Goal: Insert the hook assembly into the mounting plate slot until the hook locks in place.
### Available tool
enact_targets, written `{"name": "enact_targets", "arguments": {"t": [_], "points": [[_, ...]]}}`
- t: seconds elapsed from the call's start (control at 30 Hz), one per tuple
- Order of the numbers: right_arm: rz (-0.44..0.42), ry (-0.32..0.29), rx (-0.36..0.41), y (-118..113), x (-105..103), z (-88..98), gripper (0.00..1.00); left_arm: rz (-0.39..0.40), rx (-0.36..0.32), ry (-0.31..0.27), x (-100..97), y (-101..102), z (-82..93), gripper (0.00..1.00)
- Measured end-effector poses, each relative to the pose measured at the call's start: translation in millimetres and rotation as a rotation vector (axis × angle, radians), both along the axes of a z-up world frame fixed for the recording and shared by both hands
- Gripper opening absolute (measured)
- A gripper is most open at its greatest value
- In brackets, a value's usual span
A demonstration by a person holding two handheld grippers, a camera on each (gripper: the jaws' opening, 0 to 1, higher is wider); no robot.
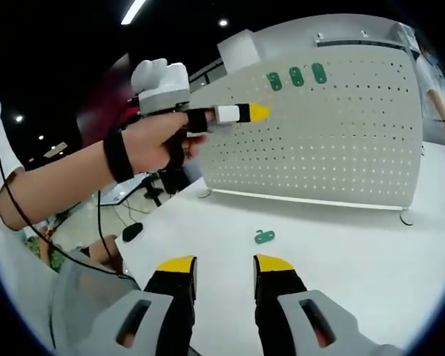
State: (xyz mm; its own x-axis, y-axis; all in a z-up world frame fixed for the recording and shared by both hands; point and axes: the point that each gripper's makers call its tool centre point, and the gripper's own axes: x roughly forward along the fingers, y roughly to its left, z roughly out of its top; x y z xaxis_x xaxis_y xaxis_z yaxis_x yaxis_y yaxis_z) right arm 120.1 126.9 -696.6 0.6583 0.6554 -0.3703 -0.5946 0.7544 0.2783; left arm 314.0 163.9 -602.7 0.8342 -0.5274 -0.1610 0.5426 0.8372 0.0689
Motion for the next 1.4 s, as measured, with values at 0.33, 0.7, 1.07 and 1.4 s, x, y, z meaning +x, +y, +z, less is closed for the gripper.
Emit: {"name": "enact_targets", "arguments": {"t": [0.33,0.7,1.07,1.4], "points": [[0.014,-0.007,-0.014,8,-3,1.3,0.3,-0.059,0.009,0.015,-28.4,11,-6.5,0.24],[0.043,-0.003,-0.047,20,-5,-5.5,0.28,-0.094,0.045,0.05,-58.4,32,-30.3,0.26],[0.034,0.007,-0.074,28,0,-13.9,0.33,-0.128,0.014,0.08,-88.3,52,-44.9,0.43],[0.025,0.017,-0.086,40,6,-21.5,0.33,-0.161,-0.01,0.062,-113.4,68,-51.3,0.52]]}}
